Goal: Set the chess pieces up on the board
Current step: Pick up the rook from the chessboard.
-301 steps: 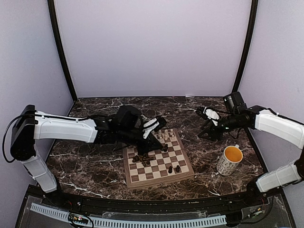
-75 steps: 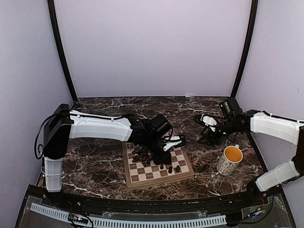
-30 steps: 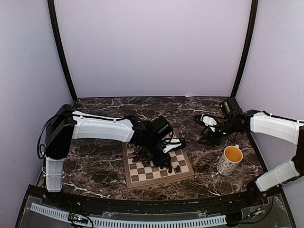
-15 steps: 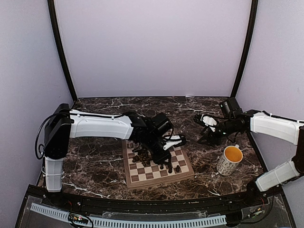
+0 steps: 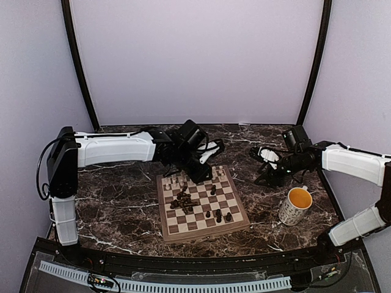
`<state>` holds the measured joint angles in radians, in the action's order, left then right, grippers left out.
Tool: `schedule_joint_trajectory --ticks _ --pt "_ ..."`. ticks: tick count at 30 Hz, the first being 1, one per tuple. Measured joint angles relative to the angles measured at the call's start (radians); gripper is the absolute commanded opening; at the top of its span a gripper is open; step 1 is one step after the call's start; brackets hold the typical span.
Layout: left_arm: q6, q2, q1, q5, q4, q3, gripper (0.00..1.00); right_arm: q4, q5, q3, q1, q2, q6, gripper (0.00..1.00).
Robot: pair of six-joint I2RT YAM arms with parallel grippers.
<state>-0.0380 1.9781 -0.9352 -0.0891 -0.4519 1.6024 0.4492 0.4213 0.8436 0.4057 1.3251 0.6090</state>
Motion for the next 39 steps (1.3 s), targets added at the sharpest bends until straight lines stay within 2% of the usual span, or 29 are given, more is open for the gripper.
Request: schedule_joint_trajectory --ticks 5,13,21,32,39 --pt "0.040 0.018 0.001 -0.026 0.016 0.015 0.36 0.000 0.000 0.000 0.000 0.002 0.000 0.52" --pt "0.074 0.095 0.000 -0.092 0.014 0.042 0.36 0.000 0.000 0.000 0.000 0.007 0.000 0.51" --pt "0.088 0.154 0.000 -0.094 -0.017 0.094 0.28 0.000 0.000 0.000 0.000 0.007 0.001 0.52" --pt "0.102 0.177 0.000 -0.093 -0.057 0.100 0.29 0.000 -0.003 0.000 0.000 0.007 0.004 0.52" --pt "0.109 0.177 0.000 -0.087 -0.080 0.101 0.15 0.000 -0.004 0.000 0.000 0.007 0.004 0.52"
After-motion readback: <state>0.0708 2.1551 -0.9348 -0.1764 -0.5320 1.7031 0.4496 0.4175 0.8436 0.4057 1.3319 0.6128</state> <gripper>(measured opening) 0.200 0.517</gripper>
